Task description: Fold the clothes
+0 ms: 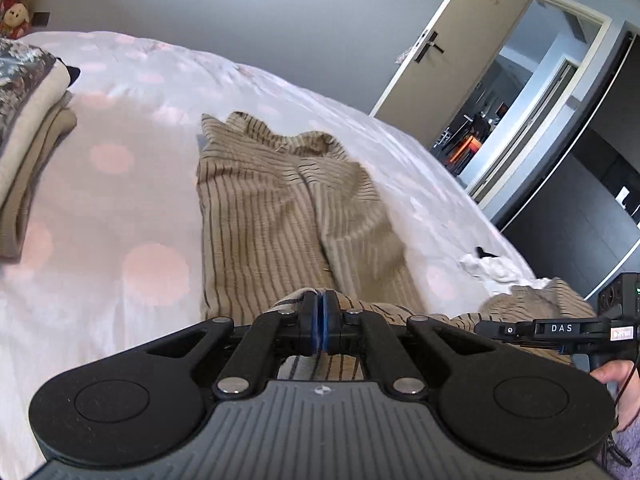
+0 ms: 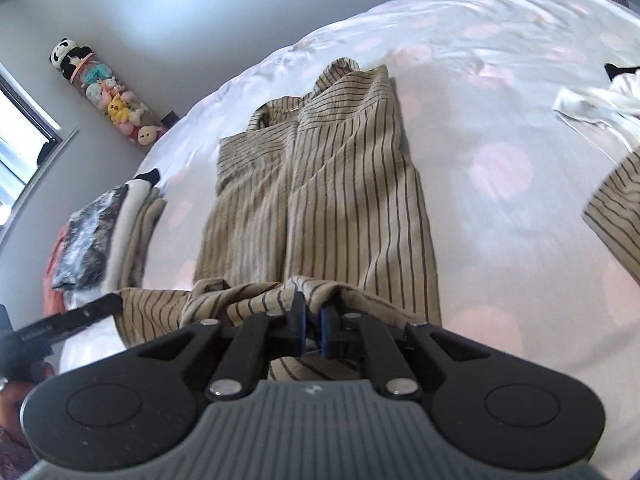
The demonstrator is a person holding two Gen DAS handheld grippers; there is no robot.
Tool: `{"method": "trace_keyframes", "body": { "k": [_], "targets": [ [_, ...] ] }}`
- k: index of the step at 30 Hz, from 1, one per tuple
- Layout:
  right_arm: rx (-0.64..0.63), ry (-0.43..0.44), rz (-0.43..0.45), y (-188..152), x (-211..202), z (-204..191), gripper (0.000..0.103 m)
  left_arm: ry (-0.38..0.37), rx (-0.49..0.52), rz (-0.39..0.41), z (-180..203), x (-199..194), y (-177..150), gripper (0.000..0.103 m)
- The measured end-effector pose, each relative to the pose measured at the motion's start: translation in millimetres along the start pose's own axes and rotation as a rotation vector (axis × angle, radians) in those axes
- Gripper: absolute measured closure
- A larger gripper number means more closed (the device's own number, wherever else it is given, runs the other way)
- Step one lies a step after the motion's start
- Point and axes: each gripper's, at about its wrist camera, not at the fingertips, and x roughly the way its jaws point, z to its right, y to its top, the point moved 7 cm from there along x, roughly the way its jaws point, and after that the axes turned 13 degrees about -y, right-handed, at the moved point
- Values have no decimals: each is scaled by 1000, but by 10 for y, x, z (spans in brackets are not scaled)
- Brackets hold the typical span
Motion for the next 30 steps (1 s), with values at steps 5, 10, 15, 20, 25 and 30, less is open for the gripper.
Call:
{"method": "trace_keyframes", "body": {
  "k": [5,10,15,20,25,30],
  "targets": [
    [10,-20,-11,-31,404,138,89,53,-49,-42,-360,322,-115,102],
    [51,-12,-13,-92,685,254,82,85,-70,-64,-554,414,-202,99],
    [77,7,40,-29,482,341,65,113,-64,-4,-464,205,-120,86],
    [17,-84,103,-60,99,440,61,144,-7,15,-254,-90,-151,79],
    [-54,-161,78,-177,-64,454,61,181,40,-48,-81,-175,-312,79],
    [-129,-238,-12,-309,48,430,61,216,78,-86,-11,-198,-425,78]
  ]
}}
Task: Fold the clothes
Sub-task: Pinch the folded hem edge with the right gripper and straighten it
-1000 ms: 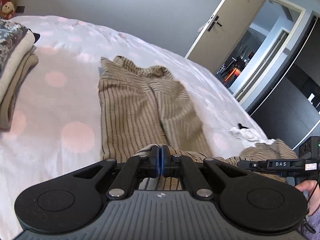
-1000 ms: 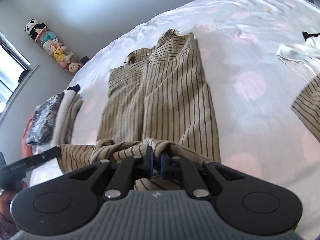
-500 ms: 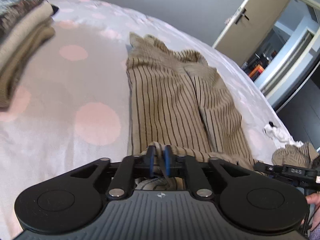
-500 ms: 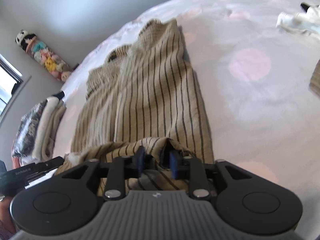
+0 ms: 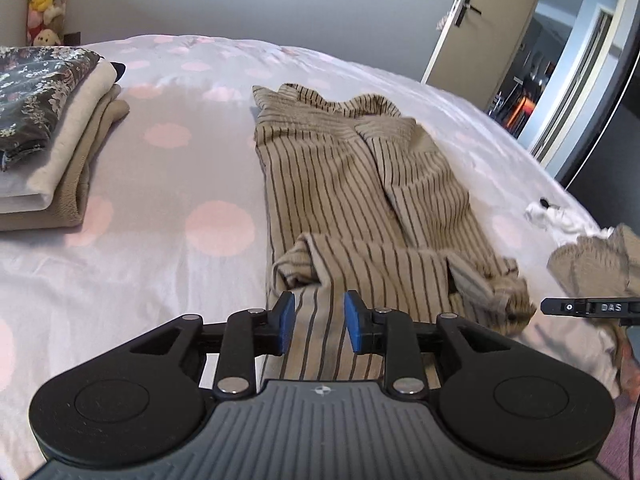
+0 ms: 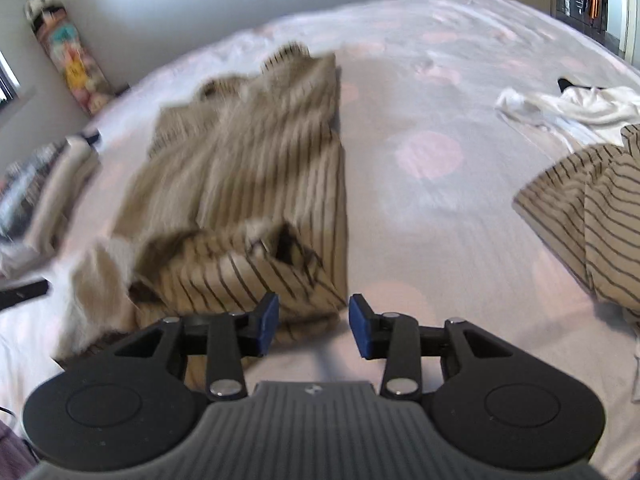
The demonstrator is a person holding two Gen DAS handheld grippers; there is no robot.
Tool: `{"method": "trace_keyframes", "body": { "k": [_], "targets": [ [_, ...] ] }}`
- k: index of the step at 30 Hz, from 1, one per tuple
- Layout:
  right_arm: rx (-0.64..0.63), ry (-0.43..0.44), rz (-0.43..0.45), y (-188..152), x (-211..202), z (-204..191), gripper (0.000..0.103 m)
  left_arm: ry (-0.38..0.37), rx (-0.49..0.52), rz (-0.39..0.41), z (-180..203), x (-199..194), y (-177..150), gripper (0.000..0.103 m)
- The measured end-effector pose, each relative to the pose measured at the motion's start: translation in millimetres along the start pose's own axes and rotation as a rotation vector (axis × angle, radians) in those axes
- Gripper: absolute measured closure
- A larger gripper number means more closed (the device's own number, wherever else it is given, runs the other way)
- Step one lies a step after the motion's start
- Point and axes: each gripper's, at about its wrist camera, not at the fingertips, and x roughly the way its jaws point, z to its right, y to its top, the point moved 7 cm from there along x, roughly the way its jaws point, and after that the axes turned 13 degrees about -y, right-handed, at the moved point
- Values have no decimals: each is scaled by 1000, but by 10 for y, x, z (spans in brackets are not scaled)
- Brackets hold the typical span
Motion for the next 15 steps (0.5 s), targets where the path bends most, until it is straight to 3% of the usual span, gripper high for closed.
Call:
{"method": "trace_keyframes", "body": {
  "k": [6,8,9,15],
  "targets": [
    [-52,-43,-70,-49,258,-61,65,1,27,-47,-8,91,-93,78],
    [-57,-34,-68,-51,310,-74,94,-20,36,-52,10,137,-99,78],
    [-58,-29,-66,-56,319,-80,100,-27,43,-56,24,157,-100,78],
    [-1,13,-79,-95,-73,-46,101,-57,75,-58,102,195,-97,78]
  ]
}}
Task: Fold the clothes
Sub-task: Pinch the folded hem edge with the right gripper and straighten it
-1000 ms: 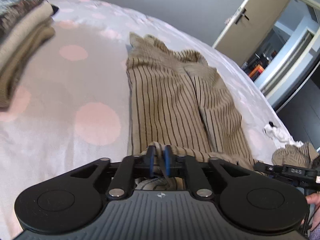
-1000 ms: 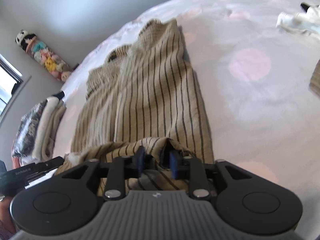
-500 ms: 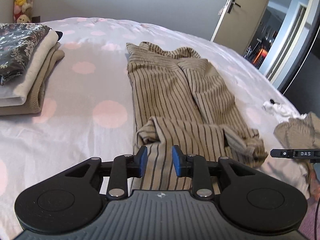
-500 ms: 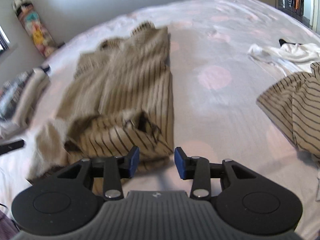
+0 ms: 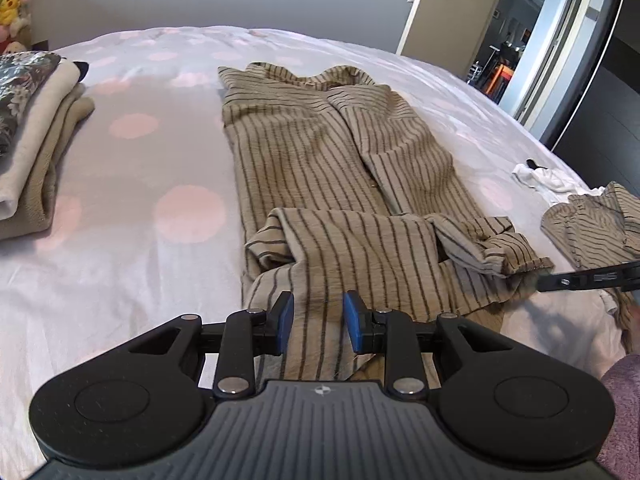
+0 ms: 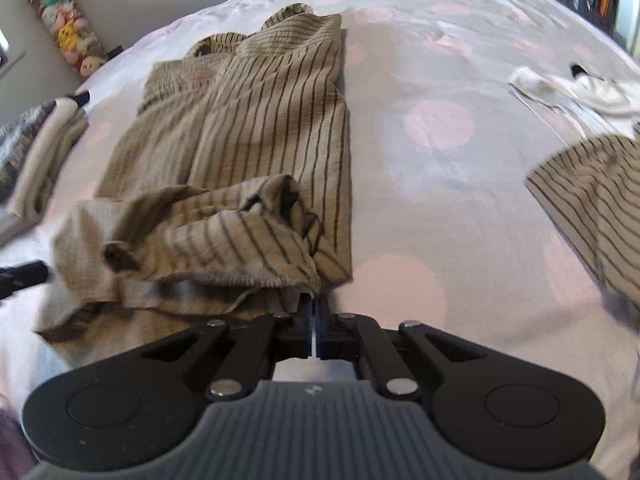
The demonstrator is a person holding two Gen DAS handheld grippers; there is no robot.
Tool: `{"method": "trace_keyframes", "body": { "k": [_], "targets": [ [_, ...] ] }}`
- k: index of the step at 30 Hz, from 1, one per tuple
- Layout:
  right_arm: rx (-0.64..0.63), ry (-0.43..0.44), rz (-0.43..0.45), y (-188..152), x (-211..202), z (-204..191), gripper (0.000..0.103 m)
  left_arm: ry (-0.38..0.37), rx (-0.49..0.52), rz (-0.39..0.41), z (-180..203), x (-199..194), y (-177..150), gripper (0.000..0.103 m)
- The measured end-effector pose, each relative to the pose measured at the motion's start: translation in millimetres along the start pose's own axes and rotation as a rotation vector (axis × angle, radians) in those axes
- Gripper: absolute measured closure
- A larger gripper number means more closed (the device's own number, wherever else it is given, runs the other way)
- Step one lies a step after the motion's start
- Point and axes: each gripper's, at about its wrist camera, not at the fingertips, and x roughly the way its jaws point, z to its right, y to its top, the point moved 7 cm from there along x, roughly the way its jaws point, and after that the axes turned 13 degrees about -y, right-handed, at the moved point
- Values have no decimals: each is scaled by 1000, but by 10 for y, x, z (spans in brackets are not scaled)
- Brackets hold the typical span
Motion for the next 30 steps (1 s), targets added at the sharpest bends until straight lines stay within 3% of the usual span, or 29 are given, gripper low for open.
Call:
{"method": "trace_keyframes", "body": {
  "k": [3,8,12,15,19,21,23,30],
  "targets": [
    [91,81,-40,-72,-283,64,101,-10,4,9,32,-27,9,78],
    [120,95,-77,-127,-576,69,101,-29,10,31,73,-106,21,78],
    [44,-1,-91,-202,-592,43,101,-37,2,35,62,-123,30,78],
    [1,-35,-149,-347,-404,-11,101,-41,-1,29,54,-113,28,78],
    [-63,-87,-173,-473,-288,-81,94,-55,2,23,61,-130,10,78],
    [-95,-110,-151,-469,-362,-113,92,-64,6,20,77,-134,9,78],
    [-126,-113,-112,-438,-484,-178,84,-71,18,18,108,-127,13,78],
    [-136,-38,92,-151,-694,-573,83,-102,64,27,214,-90,61,78]
  ]
}}
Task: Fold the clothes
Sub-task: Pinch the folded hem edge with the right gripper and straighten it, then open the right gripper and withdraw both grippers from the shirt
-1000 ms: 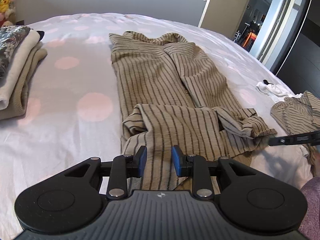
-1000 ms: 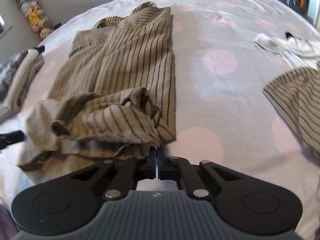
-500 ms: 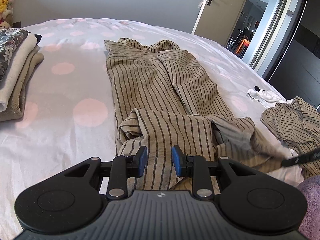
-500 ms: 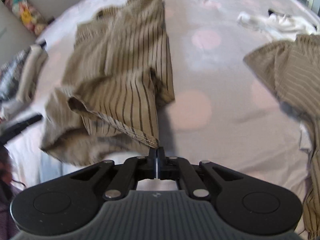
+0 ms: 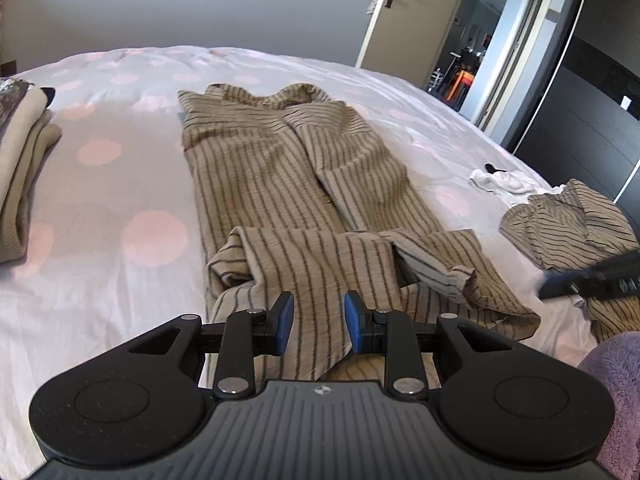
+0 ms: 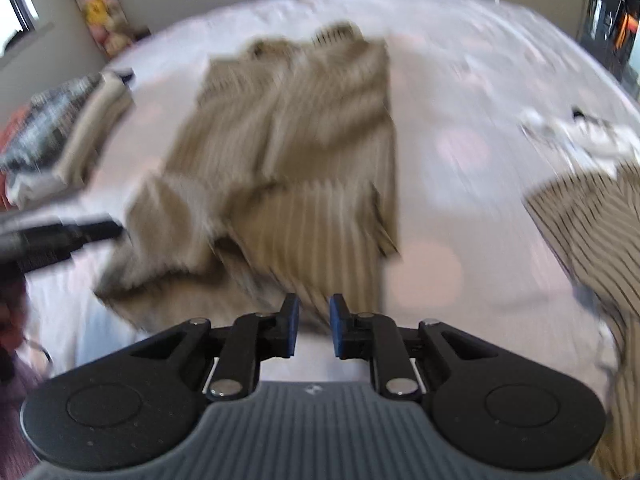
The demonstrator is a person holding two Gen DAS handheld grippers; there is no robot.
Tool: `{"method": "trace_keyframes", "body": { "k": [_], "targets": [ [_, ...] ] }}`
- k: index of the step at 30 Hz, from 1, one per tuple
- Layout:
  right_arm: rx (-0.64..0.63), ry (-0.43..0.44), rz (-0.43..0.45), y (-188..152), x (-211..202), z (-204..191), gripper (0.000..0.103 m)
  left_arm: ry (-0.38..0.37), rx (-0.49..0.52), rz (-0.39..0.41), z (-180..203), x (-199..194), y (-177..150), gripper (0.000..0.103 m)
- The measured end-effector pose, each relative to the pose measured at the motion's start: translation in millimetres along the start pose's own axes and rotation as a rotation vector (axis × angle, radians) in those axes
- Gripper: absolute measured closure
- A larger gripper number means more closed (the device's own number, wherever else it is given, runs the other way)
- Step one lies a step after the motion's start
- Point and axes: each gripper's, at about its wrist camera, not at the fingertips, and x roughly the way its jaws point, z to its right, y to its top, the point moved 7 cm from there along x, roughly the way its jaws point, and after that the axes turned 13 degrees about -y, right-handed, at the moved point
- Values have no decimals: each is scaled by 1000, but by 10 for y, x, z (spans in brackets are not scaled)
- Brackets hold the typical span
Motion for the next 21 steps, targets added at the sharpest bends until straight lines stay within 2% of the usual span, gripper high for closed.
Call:
{"method": "trace_keyframes", "body": {
  "k": [2,8,12,15,21],
  "targets": [
    [5,6,56,107,47,-117,85,-14,-2,3,3,25,10,78],
    [7,72,105,295,456,-486,85,-83,-11,-5,60,196,59,78],
    [-72,74,31,76,820,-709,85,-99,25,-37,111,348,43,78],
    [-113,41,-43,-74,1003,-745,85,-91,48,-72,124,445,-7,78],
    [-24,81,-4,3,764,-562,80,-89,89,-64,236,454,37,78]
  ]
}}
